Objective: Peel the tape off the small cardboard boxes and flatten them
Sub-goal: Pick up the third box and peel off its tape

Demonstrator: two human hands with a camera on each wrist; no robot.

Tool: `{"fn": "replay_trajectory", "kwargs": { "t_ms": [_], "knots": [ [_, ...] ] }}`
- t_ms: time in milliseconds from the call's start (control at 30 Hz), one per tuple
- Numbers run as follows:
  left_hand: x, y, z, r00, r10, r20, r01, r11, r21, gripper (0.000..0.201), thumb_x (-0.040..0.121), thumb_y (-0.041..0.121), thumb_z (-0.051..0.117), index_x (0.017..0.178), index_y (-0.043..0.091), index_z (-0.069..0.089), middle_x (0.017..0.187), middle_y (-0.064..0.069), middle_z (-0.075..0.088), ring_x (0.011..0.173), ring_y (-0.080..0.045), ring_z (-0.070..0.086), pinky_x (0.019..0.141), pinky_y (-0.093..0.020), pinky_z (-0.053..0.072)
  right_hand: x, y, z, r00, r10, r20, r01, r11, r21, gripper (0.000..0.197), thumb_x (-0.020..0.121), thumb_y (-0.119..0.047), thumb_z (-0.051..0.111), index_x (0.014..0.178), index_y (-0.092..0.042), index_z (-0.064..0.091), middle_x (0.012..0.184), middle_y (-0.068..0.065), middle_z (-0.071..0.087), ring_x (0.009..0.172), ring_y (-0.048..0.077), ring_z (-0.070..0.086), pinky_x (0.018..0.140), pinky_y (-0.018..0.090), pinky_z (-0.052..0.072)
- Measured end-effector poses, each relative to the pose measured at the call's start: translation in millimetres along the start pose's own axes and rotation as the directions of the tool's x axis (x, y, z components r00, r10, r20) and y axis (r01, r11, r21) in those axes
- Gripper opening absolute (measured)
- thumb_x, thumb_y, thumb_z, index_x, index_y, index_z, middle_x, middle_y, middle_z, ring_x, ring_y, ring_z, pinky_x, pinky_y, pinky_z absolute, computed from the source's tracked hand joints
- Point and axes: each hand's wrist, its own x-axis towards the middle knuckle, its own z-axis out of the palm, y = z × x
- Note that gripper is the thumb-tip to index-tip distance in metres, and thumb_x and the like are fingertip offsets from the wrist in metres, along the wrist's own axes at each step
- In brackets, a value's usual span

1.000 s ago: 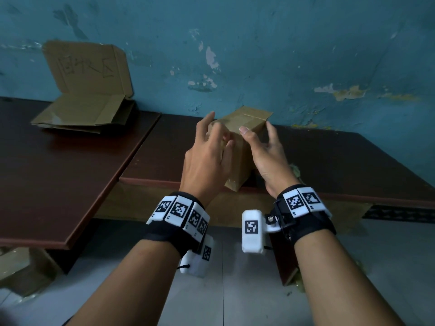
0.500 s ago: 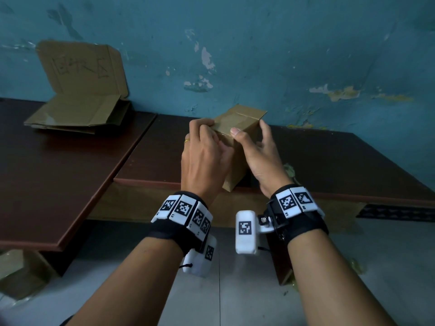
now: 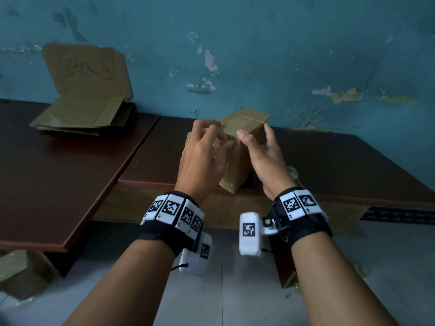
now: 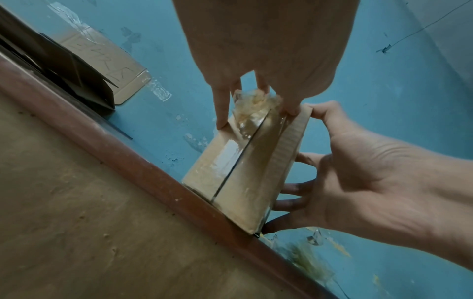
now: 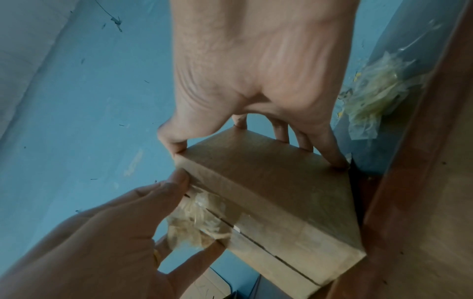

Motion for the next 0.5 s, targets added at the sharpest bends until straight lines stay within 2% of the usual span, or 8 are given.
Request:
{"fn": "replay_trajectory", "kwargs": {
  "t_ms": [100, 200, 333, 500],
  "knots": [
    [1, 1, 1, 1.0, -0.009, -0.002, 0.009, 1.0, 0.011, 0.015, 0.1, 0.025, 0.065, 0.098, 0.011, 0.065, 0.133, -0.005, 0.058, 0.11, -0.028, 0.063, 0.087, -0.054, 0.055, -1, -2, 0, 1.0, -0.001, -0.005, 0.001, 1.0, 0.008, 0.111, 0.069, -0.074, 0.078, 0.163, -0.04, 0.029, 0.141, -0.005, 0.064, 0.126, 0.011, 0.063, 0.111, 0.044, 0.053],
    [2, 4, 2, 1.0, -0.014, 0.016, 0.013, 0.997, 0.078, 0.013, 0.101, 0.022, 0.066, 0.097, 0.01, 0.063, 0.133, -0.005, 0.058, 0.108, -0.031, 0.062, 0.09, -0.052, 0.052, -1, -2, -1, 1.0, -0.016, -0.005, 0.016, 1.0, 0.01, 0.103, 0.08, -0.065, 0.08, 0.165, -0.037, 0.029, 0.141, -0.009, 0.062, 0.128, 0.009, 0.06, 0.113, 0.042, 0.051],
    [4, 9, 6, 0.999, 0.018, -0.051, -0.007, 0.978, 0.208, 0.021, 0.097, 0.027, 0.065, 0.091, 0.007, 0.06, 0.123, -0.011, 0.062, 0.092, -0.036, 0.063, 0.079, -0.047, 0.051, -2, -1, 1, 1.0, -0.027, 0.01, 0.027, 1.0, -0.009, 0.116, 0.068, -0.076, 0.079, 0.165, -0.04, 0.027, 0.151, -0.004, 0.058, 0.137, 0.013, 0.055, 0.117, 0.045, 0.047],
    [5, 13, 7, 0.996, -0.026, -0.088, 0.049, 0.958, 0.282, 0.031, 0.094, 0.034, 0.051, 0.094, 0.003, 0.06, 0.121, -0.014, 0.06, 0.092, -0.039, 0.063, 0.066, -0.044, 0.048, 0, 1, 2, 0.999, -0.033, 0.026, 0.033, 0.999, 0.003, 0.121, 0.061, -0.081, 0.082, 0.163, -0.045, 0.026, 0.155, -0.005, 0.056, 0.141, 0.013, 0.054, 0.118, 0.047, 0.045]
  ]
}}
